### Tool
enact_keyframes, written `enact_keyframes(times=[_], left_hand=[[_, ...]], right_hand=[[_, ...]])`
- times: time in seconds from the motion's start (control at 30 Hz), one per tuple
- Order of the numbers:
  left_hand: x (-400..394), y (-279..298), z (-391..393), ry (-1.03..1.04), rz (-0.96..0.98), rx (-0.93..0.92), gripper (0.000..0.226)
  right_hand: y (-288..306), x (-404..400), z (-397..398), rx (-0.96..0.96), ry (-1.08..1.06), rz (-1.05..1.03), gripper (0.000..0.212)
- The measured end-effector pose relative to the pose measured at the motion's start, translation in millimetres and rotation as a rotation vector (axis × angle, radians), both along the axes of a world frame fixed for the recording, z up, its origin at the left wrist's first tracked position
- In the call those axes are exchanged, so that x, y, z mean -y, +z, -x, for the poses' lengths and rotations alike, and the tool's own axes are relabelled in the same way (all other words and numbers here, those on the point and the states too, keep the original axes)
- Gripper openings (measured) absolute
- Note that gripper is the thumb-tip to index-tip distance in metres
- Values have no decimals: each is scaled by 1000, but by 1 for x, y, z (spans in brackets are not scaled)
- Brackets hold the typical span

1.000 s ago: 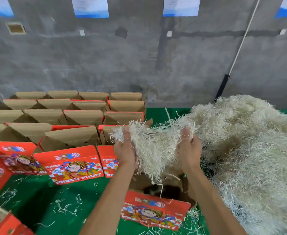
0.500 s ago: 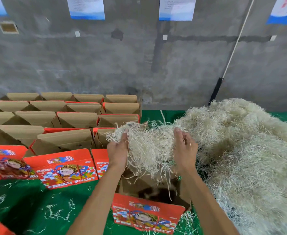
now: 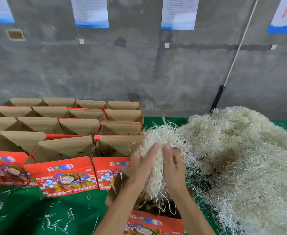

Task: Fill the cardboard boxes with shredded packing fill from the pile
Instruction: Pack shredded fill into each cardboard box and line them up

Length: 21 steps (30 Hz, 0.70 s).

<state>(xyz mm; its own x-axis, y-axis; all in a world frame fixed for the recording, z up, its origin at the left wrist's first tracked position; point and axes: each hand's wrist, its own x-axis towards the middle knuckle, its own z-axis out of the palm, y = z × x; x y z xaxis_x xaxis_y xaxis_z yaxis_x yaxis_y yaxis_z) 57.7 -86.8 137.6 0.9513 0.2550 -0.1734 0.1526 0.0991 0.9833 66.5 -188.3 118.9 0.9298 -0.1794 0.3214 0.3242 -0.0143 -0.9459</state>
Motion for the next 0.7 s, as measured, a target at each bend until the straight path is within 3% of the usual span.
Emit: enact_keyframes(times=[0.07, 0.13, 0.23, 0.3, 0.37, 0.47, 0.53, 0.57, 0.63, 0.7], left_hand=[[-13, 6, -10, 81, 157, -68, 85], [-23, 9, -22, 72, 333, -65, 58], [-34, 14, -30, -94, 197, -69, 34], [-34, 14, -28, -102, 87, -126, 37], [-36, 5, -27, 15, 5, -152, 50], [-26, -9, -20, 114, 51, -52, 56], [-19, -13, -23, 61, -44, -9, 40], [-18, -12, -27, 61, -39, 33, 31], [-28, -8, -38, 90, 16, 99, 42], [-51, 2, -46, 171, 83, 78, 26]], right_hand=[[0, 8, -5, -46, -24, -57, 53], [-3, 13, -10, -166, -74, -89, 67], [-4, 15, -14, -297, -17, -40, 102], [-1, 18, -19, -304, -11, -24, 119], [9, 15, -22, -320, -31, 15, 129], [11, 2, -23, -271, -70, 30, 99], [13, -4, -22, -229, -53, 13, 65], [13, -5, -22, -220, -16, -10, 58], [17, -1, -24, -219, 50, -29, 56], [24, 8, -29, -174, 115, 29, 55]])
